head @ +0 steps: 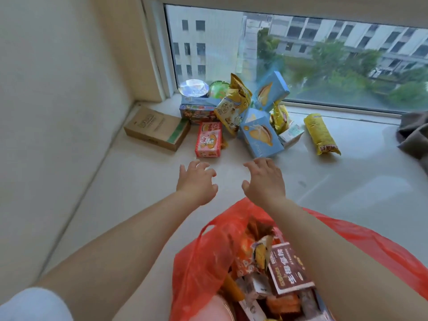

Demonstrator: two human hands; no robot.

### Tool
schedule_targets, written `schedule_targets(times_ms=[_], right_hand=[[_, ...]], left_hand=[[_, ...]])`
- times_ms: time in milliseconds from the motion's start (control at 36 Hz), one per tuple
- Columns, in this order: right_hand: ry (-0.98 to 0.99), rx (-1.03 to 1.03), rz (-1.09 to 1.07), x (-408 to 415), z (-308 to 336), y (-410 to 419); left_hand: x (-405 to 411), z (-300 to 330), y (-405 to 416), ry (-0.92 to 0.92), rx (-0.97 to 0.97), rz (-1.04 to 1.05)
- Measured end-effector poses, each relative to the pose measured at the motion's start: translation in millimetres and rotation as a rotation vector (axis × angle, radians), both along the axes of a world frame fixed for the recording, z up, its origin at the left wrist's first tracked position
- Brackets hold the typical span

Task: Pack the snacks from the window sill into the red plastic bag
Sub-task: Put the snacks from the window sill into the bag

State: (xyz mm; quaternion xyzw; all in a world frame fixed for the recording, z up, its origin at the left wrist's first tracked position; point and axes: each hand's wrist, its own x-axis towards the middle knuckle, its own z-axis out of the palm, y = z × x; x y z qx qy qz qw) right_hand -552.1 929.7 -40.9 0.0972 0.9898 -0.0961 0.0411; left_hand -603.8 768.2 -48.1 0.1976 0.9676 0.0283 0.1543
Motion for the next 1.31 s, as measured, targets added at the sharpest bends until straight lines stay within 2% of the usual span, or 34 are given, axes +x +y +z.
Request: schedule_targets(times_ms=[111, 222, 361, 472, 583, 750, 861, 1000, 1194, 1306], right_hand=[[-0.087, 0.000, -0.046, -53, -6, 19], [-0.154, -0.075, -0.157, -106, -30, 52], [-0.198, -0.244, -0.330, -153, -68, 94], [-0.228, -0.273, -0.420, -185, -96, 124], [-0.178, -0.273, -0.509, -210, -121, 146], [-0.155, -0.232, -0.605, -234, -145, 162], [-0.231, -0.226, -0.651, -241, -151, 167], [-0.327, -0.436, -0.731, -233, -167, 165], [-0.292, -0.580, -0.802, -217, -181, 156], [-0.173, -0.636, -0.845, -205, -187, 155]], left_hand=[[-52, -11, 17, -0.033, -0.047, -0.024], [-102, -33, 42, -0.032, -0.001, 0.008], [-157, -69, 61, -0.100, 0.141, 0.201], [-201, -100, 68, -0.186, 0.283, 0.435], [-231, -131, 73, -0.222, 0.322, 0.564], [-252, -160, 74, -0.297, 0.461, 0.761], [-263, -172, 77, -0.402, 0.520, 0.871], [-261, -184, 92, -0.578, 0.599, 0.875], [-252, -169, 109, -0.719, 0.682, 0.938], [-240, -162, 113, -0.770, 0.703, 0.949]])
